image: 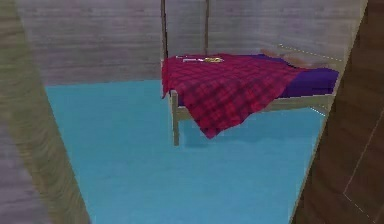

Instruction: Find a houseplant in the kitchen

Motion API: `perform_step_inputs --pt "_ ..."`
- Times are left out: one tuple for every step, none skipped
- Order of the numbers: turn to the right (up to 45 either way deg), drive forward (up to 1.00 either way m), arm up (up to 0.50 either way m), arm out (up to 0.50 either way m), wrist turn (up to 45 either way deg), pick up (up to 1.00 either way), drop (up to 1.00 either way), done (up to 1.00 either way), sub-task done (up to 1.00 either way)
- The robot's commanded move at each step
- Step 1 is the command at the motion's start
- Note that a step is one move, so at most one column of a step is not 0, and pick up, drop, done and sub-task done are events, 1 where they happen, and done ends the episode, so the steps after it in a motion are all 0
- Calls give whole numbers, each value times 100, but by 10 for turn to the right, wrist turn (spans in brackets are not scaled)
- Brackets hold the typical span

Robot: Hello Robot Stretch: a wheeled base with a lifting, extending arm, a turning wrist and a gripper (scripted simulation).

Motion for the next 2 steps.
perform_step_inputs --pt "0 75 0 0 0 0 0 0 0" --pt "-210 0 0 0 0 0 0 0 0"
